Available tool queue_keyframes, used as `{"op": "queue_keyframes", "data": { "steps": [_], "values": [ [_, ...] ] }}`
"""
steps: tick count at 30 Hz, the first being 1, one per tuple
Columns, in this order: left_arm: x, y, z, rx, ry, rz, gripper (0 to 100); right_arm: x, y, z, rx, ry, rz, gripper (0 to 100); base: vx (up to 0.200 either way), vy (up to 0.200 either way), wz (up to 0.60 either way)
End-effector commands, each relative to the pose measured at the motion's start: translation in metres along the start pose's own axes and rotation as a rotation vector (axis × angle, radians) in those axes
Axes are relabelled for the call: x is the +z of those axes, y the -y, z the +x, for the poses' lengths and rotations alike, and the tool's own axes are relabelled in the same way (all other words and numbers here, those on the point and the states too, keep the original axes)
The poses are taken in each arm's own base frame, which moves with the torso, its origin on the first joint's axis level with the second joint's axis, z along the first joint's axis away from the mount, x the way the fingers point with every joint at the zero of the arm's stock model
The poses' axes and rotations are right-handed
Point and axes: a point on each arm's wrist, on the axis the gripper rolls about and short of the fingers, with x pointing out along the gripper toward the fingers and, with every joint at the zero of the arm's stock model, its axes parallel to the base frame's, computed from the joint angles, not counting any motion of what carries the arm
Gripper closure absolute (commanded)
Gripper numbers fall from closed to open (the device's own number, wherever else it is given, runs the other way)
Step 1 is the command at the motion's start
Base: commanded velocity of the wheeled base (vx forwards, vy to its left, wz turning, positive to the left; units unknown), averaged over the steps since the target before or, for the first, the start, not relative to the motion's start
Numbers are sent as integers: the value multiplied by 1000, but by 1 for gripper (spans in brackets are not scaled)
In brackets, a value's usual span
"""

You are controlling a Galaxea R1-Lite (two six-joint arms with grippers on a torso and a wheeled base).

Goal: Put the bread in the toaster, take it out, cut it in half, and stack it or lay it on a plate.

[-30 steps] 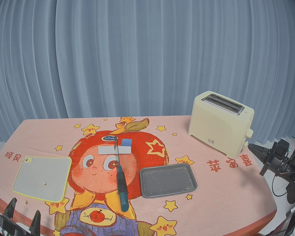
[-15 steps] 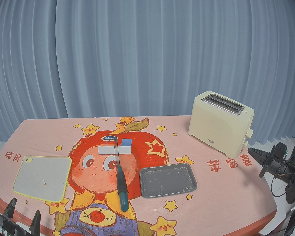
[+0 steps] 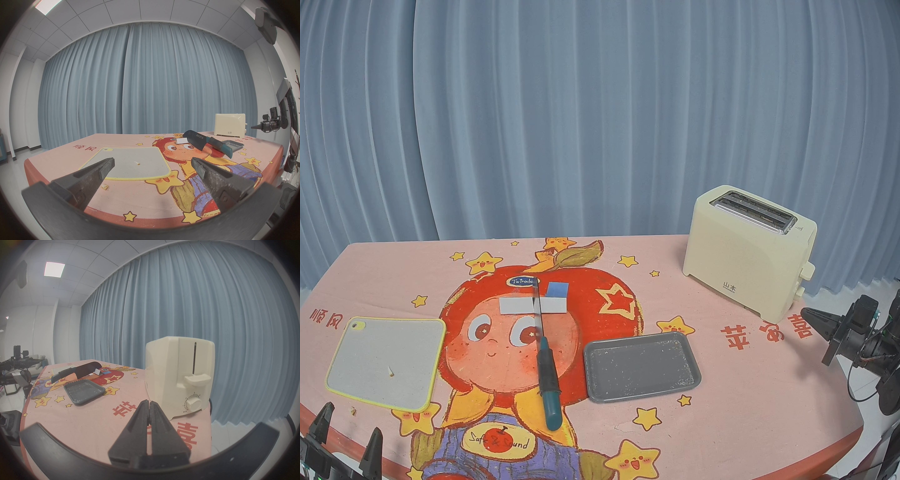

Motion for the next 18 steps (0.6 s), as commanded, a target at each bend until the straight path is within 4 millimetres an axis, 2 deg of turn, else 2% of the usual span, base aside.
{"op": "queue_keyframes", "data": {
  "steps": [1, 11, 18],
  "values": [
    [-4, 0, 1, 0, -17, 0, 0, -5, -1, 1, 3, -20, 17, 100, 0, 0, 0],
    [-4, 0, 1, 0, -17, 0, 0, -18, 11, 6, -22, -63, 64, 100, 0, 0, 0],
    [-4, 0, 1, 0, -17, 0, 0, -19, 23, 11, -47, -55, 87, 100, 0, 0, 0]
  ]
}}
